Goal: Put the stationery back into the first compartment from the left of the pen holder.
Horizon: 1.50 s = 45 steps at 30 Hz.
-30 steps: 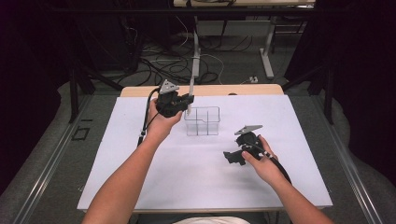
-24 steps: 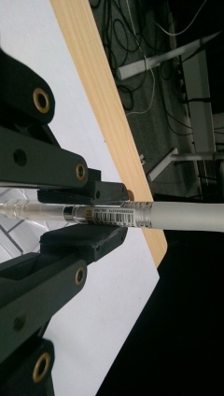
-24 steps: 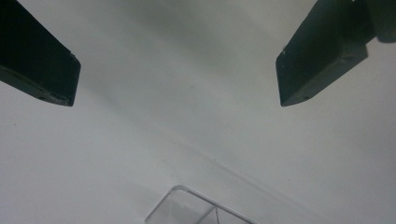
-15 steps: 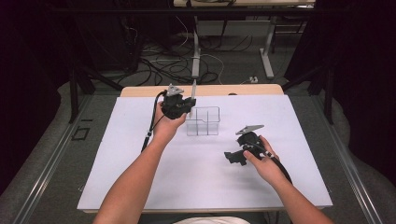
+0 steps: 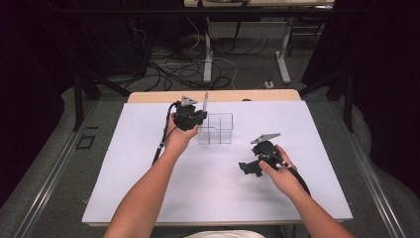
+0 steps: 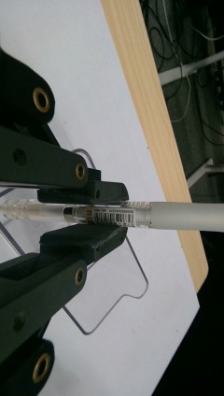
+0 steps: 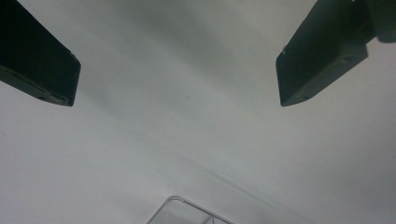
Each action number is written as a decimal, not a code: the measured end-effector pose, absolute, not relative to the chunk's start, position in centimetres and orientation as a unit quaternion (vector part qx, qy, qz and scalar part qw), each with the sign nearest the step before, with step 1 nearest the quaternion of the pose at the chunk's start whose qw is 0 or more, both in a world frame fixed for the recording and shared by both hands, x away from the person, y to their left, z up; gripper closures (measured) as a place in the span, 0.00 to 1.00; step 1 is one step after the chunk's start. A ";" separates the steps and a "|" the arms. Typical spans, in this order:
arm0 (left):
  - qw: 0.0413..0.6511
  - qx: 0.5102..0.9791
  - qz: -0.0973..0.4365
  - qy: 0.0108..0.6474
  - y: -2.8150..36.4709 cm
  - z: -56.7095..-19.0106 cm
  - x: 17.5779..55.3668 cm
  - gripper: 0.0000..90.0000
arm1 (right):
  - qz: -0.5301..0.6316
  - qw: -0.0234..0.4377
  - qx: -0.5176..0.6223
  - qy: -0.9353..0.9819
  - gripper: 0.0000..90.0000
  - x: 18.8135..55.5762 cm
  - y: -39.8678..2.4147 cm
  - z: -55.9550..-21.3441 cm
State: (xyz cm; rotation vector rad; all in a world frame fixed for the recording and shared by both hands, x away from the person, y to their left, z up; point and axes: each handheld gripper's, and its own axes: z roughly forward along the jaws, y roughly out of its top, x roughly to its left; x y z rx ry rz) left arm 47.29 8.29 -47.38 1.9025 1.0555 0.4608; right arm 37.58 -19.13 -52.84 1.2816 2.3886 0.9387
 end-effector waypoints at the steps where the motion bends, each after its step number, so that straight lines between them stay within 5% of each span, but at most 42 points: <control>1: 0.439 0.767 0.184 0.431 8.3 -47.4 47.3 0.88 | 0.324 0.137 0.443 0.825 0.00 37.6 -19.1 -52.8; 9: 0.423 0.766 0.175 0.451 8.4 -47.6 47.2 0.87 | 0.325 0.135 0.443 0.825 0.00 37.6 -19.1 -52.8; 27: 0.440 0.745 0.177 0.469 11.7 -46.3 45.2 0.44 | 0.327 0.135 0.439 0.826 0.00 37.5 -19.2 -52.9; 36: 0.439 0.747 0.198 0.459 13.2 -45.1 43.6 0.34 | 0.325 0.134 0.437 0.828 0.00 37.4 -19.1 -52.9; 45: 0.436 0.741 0.166 0.484 14.6 -44.7 41.6 0.17 | 0.324 0.135 0.437 0.828 0.00 37.4 -19.2 -52.8</control>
